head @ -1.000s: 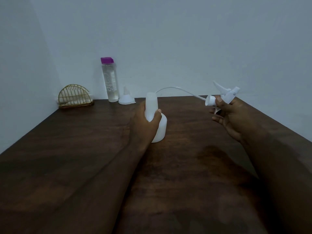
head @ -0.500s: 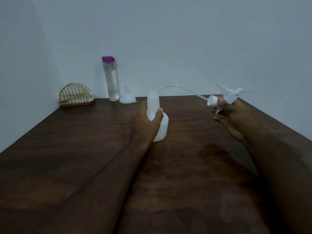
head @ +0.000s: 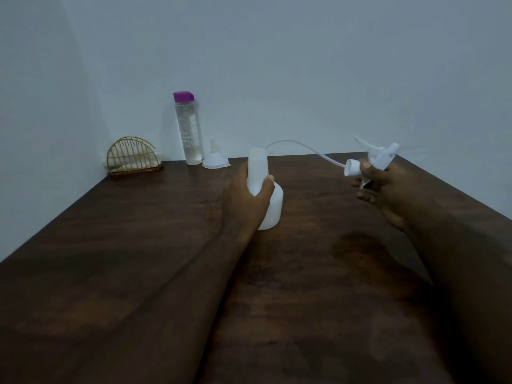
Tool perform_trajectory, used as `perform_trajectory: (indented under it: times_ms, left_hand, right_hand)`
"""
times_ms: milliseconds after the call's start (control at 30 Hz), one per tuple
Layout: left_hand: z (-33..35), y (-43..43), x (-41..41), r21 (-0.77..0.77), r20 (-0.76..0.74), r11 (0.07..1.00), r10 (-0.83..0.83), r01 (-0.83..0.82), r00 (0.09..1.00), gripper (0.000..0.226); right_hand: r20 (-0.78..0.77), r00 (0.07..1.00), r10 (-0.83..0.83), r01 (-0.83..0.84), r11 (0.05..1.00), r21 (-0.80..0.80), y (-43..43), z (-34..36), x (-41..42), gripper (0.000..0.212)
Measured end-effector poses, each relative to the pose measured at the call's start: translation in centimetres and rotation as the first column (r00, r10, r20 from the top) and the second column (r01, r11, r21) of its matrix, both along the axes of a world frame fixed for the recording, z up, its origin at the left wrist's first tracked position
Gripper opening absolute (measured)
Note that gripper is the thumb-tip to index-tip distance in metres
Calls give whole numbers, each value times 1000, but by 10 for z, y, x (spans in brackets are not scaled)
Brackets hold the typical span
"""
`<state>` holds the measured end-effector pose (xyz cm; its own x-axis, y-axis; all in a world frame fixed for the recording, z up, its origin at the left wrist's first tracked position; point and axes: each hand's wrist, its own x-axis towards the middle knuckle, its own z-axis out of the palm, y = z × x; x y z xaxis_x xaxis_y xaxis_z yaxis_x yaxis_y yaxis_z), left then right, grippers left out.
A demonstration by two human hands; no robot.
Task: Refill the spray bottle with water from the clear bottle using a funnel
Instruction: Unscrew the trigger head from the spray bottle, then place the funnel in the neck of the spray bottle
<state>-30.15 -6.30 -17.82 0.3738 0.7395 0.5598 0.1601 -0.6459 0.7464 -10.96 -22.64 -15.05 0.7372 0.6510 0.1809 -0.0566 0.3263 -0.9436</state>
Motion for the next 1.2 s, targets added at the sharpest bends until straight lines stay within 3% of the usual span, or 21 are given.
perform_trajectory:
  times_ms: [267, 400, 533, 700, 800, 900, 1067, 1200]
  left_hand:
    - [1, -2, 0, 4, 8, 1000, 15, -15, 1000, 30]
    - [1, -1, 1, 5, 12, 1000, 18, -18, 1000, 28]
    - [2, -3, 0, -11, -26, 1000, 15, -16, 1000, 39]
    - [1, -2, 0, -24, -18, 1000, -10, 9, 1000, 42]
    - [2, -3, 0, -48, -24, 999, -22, 21, 999, 47]
    - [3, -3, -1, -92, -7, 995, -33, 33, 999, 49]
    - [3, -2, -1, -114, 0, 993, -39, 39, 999, 49]
    - [2, -1, -1, -114, -4, 993, -42, 41, 999, 50]
  right_hand:
    - [-53, 996, 72, -69, 996, 50, -3, -2, 3, 27]
    - [51, 998, 22, -16, 994, -106, -2, -6, 4, 28]
    - [-151, 988, -24, 42, 992, 119, -10, 1, 9, 19]
    - [-330, 935, -133, 193, 968, 157, -25, 0, 23, 29]
    - [-343, 885, -314, 342, 939, 24, -31, -6, 31, 29]
    - [-229, 849, -477, 460, 879, -126, -32, -16, 35, 29]
    - [-108, 865, -490, 447, 850, -278, -30, -20, 30, 14]
    - [12, 890, -455, 412, 795, -445, -26, -22, 30, 20]
